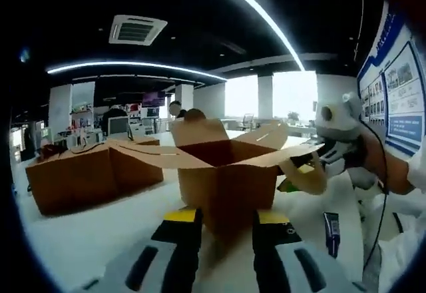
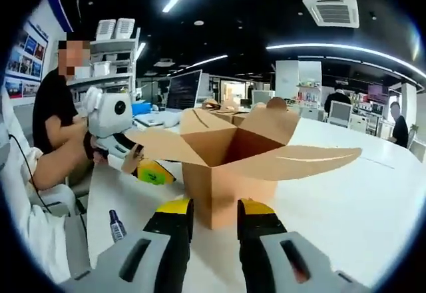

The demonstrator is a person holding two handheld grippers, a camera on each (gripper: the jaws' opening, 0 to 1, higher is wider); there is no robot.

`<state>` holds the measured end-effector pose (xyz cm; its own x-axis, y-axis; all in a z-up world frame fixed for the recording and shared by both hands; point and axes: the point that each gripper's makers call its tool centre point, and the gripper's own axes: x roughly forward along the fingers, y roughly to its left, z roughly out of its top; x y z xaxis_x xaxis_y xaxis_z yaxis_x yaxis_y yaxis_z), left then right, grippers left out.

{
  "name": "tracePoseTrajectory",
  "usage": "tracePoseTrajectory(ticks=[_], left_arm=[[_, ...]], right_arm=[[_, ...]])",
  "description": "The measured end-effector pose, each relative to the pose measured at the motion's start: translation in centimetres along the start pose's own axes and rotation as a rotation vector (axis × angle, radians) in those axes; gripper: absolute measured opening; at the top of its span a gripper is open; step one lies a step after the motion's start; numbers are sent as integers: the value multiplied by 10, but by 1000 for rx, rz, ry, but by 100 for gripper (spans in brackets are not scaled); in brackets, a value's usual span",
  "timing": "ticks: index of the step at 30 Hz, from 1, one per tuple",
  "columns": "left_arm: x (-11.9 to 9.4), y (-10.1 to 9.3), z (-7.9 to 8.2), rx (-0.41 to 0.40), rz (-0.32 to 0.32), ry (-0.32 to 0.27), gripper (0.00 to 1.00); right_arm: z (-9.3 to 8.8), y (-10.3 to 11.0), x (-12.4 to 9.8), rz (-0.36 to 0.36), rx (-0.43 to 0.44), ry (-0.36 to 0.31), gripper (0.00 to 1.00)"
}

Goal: Pick up one paper box from the group, open the paper box, and remove the item inside

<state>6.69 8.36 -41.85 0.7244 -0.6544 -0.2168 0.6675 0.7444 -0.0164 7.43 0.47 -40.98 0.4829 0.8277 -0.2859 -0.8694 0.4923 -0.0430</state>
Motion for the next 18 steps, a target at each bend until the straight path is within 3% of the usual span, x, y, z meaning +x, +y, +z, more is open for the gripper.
tracePoseTrajectory(ticks=[13,18], left_arm=[[2,-2,1,-49,1,-11,20],[-2,-11,3,-58,-11,-2,20]], right_arm=[[1,-2,3,-8,-3,-5,24],[0,-3,1,-11,11,-9,23]])
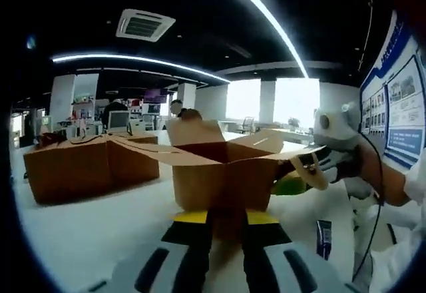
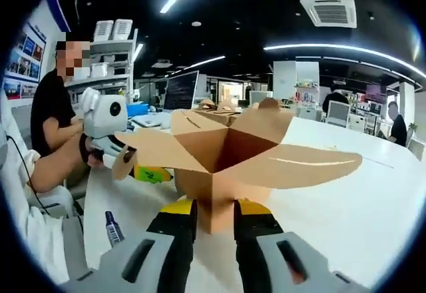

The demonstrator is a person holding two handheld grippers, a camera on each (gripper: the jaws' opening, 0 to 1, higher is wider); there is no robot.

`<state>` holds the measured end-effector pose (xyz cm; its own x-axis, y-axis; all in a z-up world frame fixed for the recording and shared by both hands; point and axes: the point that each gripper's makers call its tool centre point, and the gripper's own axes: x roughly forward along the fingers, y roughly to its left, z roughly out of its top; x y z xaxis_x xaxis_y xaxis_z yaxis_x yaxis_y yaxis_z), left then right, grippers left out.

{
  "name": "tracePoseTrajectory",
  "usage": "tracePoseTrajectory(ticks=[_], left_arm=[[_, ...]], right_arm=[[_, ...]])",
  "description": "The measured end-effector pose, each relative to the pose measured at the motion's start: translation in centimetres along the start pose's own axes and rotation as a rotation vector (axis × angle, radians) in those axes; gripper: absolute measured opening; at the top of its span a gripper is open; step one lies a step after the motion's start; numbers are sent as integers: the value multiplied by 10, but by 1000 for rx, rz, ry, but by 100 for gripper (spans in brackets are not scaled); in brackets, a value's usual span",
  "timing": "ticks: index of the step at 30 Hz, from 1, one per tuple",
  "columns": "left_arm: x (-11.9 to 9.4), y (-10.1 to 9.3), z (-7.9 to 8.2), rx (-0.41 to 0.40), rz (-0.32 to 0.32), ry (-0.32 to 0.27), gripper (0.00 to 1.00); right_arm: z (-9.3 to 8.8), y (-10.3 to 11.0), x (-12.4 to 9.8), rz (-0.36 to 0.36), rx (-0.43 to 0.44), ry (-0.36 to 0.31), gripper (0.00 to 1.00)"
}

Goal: Pick up one paper box from the group, open the paper box, and remove the item inside

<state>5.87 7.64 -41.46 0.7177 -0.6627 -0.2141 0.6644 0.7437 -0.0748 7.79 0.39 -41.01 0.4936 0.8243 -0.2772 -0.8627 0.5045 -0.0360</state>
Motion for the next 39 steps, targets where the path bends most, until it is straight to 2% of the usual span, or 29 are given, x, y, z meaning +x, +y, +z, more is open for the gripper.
tracePoseTrajectory(ticks=[6,19,22,25,30,33,37,39], left_arm=[[-4,-11,-1,19,-4,6,20],[-7,-13,-6,18,0,10,21],[-8,-13,-6,3,-7,7,24],[-14,-15,-12,-6,-7,9,33],[-34,-14,-12,-3,-3,-10,33],[-45,-22,-8,-3,-27,-37,34],[-59,-42,-2,-33,-89,-87,34],[-61,-48,-7,-55,-102,-77,34]], right_arm=[[-1,2,-4,0,1,2,24],[-2,7,-8,6,10,11,24],[-4,6,-10,9,29,15,24],[-9,9,-18,13,14,30,27],[-16,14,-44,8,19,32,26],[-21,23,-58,19,33,35,26],[-26,37,-71,36,58,32,26],[-27,45,-75,50,81,23,26]])
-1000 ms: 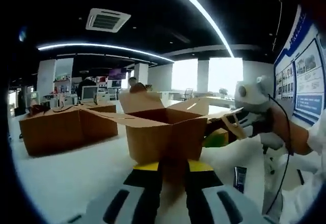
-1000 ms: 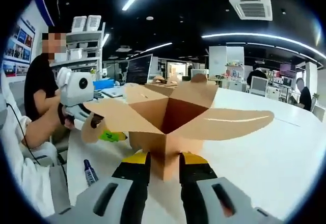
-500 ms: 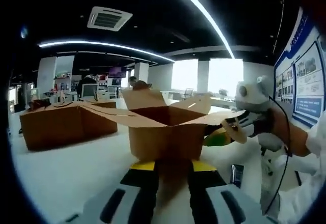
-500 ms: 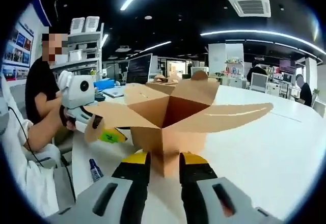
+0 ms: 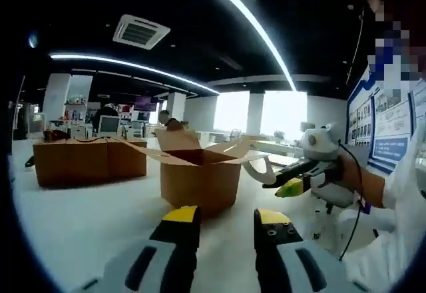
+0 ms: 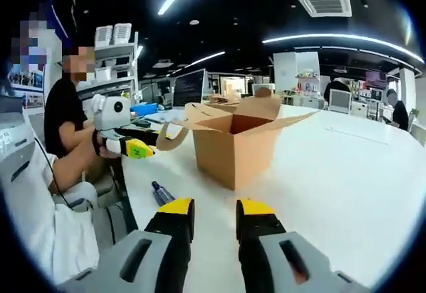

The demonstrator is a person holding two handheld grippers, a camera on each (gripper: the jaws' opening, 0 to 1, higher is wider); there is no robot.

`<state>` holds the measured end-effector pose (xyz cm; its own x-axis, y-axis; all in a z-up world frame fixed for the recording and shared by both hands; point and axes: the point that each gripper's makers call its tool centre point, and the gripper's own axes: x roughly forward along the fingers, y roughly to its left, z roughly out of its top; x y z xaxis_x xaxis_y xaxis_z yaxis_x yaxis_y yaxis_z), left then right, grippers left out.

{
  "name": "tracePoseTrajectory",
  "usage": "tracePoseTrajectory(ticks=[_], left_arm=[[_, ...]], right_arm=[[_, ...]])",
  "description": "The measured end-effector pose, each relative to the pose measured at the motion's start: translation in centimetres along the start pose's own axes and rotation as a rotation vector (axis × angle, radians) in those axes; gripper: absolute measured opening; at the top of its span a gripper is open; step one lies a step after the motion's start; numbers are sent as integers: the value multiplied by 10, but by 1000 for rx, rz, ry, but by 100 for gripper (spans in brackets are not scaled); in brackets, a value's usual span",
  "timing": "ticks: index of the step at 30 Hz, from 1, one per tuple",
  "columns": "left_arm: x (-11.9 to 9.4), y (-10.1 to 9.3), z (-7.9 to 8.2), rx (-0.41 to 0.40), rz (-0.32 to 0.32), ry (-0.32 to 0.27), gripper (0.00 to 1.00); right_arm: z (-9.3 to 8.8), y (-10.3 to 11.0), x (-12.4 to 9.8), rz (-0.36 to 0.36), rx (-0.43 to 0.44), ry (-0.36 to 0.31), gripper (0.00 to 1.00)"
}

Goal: Pick up one paper box from the group, open the paper box, and remove the item inside

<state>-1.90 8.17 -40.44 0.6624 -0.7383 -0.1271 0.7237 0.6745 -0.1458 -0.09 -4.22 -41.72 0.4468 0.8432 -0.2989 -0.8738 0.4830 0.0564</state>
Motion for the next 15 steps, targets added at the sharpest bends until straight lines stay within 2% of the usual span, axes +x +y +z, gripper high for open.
tracePoseTrajectory(ticks=[6,10,15], left_arm=[[4,-19,-24,0,-51,52,30],[8,-24,-32,-20,-71,61,26],[9,-23,-35,-18,-60,78,19]], right_arm=[[-10,21,3,40,7,19,26],[-16,20,6,40,31,30,25],[-24,15,8,37,76,41,20]])
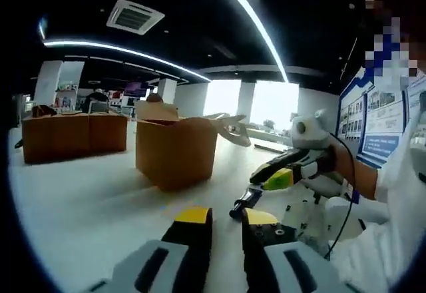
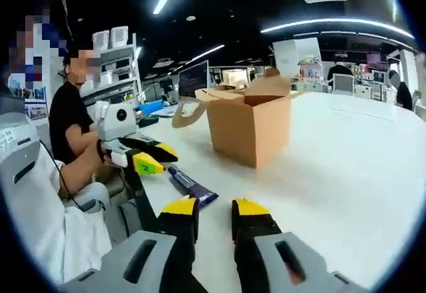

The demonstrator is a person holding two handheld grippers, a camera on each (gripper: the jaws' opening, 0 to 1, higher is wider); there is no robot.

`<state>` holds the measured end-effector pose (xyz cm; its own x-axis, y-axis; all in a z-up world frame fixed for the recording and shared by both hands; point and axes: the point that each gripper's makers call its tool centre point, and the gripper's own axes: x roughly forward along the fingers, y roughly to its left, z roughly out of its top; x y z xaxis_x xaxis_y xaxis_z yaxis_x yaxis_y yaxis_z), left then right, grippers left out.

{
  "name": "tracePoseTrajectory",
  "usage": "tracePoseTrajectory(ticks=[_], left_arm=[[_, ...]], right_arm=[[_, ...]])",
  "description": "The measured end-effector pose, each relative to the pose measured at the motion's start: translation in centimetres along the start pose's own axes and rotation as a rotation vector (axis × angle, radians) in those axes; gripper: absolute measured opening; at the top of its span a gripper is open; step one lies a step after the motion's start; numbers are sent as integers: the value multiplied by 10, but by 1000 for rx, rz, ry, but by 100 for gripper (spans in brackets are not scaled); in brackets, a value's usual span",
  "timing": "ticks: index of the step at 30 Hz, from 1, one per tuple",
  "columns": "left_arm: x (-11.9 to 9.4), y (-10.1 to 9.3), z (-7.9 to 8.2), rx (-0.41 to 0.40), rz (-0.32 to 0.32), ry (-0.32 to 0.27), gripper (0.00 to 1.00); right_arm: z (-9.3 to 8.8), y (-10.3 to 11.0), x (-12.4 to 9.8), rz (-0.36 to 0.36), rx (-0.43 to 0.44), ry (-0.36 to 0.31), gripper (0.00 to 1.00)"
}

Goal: Pick up one paper box from the group, open the paper box, and remove the item inside

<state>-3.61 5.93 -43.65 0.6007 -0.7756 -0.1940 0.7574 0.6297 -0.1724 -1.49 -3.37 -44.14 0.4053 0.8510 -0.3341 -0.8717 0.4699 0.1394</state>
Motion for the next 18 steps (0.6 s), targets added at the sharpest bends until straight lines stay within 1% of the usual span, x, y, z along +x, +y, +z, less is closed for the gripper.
tracePoseTrajectory(ticks=[2,5,12,18], left_arm=[[0,0,1,-3,0,-1,19],[2,-2,0,-29,-7,5,19],[5,-4,-2,-33,-5,16,17],[7,0,-4,-40,16,27,11]], right_arm=[[1,0,0,2,7,-3,20],[1,1,1,5,7,-6,20],[2,4,7,14,-2,-10,20],[4,6,14,11,-26,1,18]])
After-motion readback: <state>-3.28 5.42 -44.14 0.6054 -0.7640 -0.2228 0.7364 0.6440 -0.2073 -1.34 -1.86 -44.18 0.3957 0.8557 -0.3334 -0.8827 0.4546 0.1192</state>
